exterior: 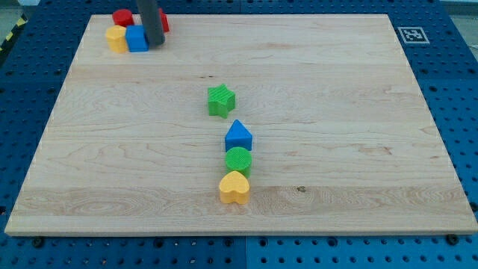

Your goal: Push red star closer to the red circle

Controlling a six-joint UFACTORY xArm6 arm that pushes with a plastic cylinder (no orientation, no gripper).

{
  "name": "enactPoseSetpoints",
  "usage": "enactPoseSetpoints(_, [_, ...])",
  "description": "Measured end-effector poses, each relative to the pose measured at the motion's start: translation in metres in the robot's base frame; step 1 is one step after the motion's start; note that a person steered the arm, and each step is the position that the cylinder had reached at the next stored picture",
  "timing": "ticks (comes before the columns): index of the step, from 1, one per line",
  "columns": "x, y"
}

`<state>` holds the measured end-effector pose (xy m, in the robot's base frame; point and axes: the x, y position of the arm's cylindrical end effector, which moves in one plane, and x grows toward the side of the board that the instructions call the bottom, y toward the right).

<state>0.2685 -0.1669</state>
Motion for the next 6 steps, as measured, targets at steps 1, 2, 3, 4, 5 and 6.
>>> enactPoseSetpoints(1, [-0.001,-0.007])
enactPoseSetpoints(2, [-0.001,0.016])
enactPoseSetpoints(3, [-0.001,0.061])
enactPoseSetpoints(4, [-0.015,0.081])
enactPoseSetpoints(5, [-0.043,0.08])
enactPoseSetpoints(6, [-0.052,0.066])
